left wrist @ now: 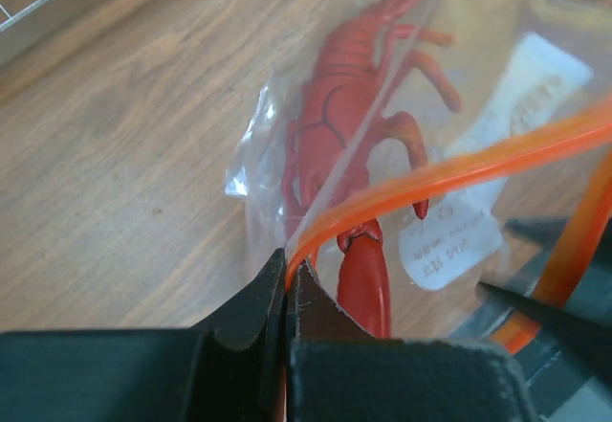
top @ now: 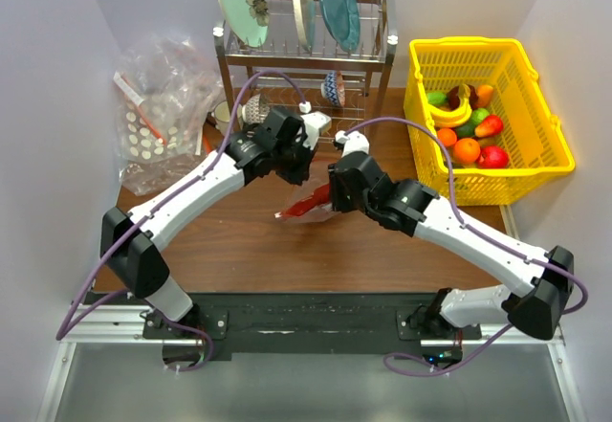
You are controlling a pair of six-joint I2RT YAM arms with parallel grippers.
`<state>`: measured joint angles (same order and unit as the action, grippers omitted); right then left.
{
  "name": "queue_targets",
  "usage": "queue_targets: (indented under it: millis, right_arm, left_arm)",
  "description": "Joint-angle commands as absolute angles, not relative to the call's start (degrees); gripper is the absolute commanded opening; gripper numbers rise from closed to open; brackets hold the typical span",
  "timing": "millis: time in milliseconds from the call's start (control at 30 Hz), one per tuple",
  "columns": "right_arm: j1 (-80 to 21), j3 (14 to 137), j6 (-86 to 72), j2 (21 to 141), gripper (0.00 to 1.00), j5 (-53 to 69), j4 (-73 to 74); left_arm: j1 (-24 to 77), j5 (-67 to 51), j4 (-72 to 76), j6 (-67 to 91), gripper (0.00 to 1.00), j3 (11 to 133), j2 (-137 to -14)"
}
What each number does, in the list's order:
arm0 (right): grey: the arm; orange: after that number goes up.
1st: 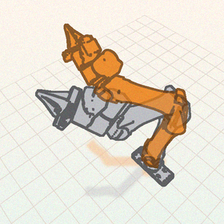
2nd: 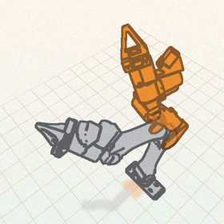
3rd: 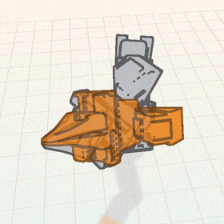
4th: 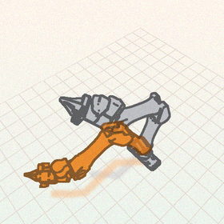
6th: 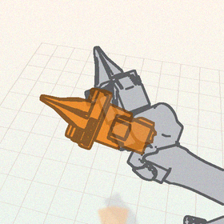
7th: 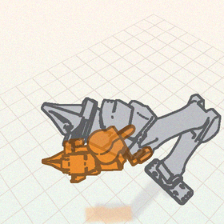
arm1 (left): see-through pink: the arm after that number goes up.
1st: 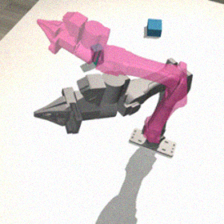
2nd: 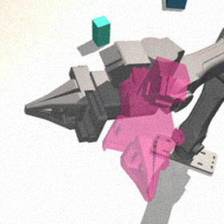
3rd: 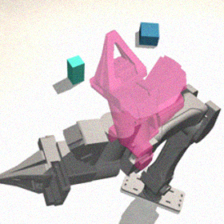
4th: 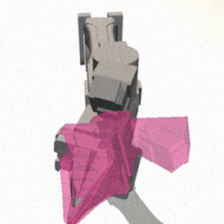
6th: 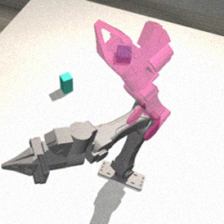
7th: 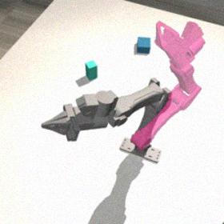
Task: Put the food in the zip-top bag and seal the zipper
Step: Adjust the zipper food storage bag at the center of the board.
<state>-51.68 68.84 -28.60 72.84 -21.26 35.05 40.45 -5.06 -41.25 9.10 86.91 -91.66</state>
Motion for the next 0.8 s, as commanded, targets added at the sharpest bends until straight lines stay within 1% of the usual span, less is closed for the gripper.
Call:
queue_targets:
  millis: [0,67,233,400,567,700,767]
  right_arm:
    - [-51.6,69.5,-28.7,70.1,0.46,-20.8,32.3]
    - [-51.4,70.1,-28.7,69.4,0.51,-21.9,33.5]
    - [-50.9,75.5,-27.9,67.0,0.52,-24.5,39.1]
    - [-47.2,83.4,-25.4,66.1,0.51,-33.3,48.0]
    - [-37.5,89.4,-21.4,68.5,0.51,-31.6,49.3]
    - [-30.3,92.6,-20.8,70.5,0.51,-30.5,47.4]
    - [-24.9,95.2,-20.7,72.5,0.51,-28.7,46.3]
  left_arm:
    - [39.8,-2.7,-36.7,4.4,0.0,87.8,-89.3]
    - [39.7,-0.9,-36.1,3.4,0.0,87.7,-88.9]
    - [38.9,1.7,-36.4,2.7,0.0,89.1,-88.9]
    - [38.0,3.3,-36.5,4.5,0.0,90.1,-88.2]
    - [37.4,4.0,-33.1,6.5,0.0,87.6,-85.7]
    - [37.3,4.6,-28.4,7.7,0.0,82.1,-81.6]
    - [37.3,4.6,-25.0,8.3,0.0,80.0,-79.8]
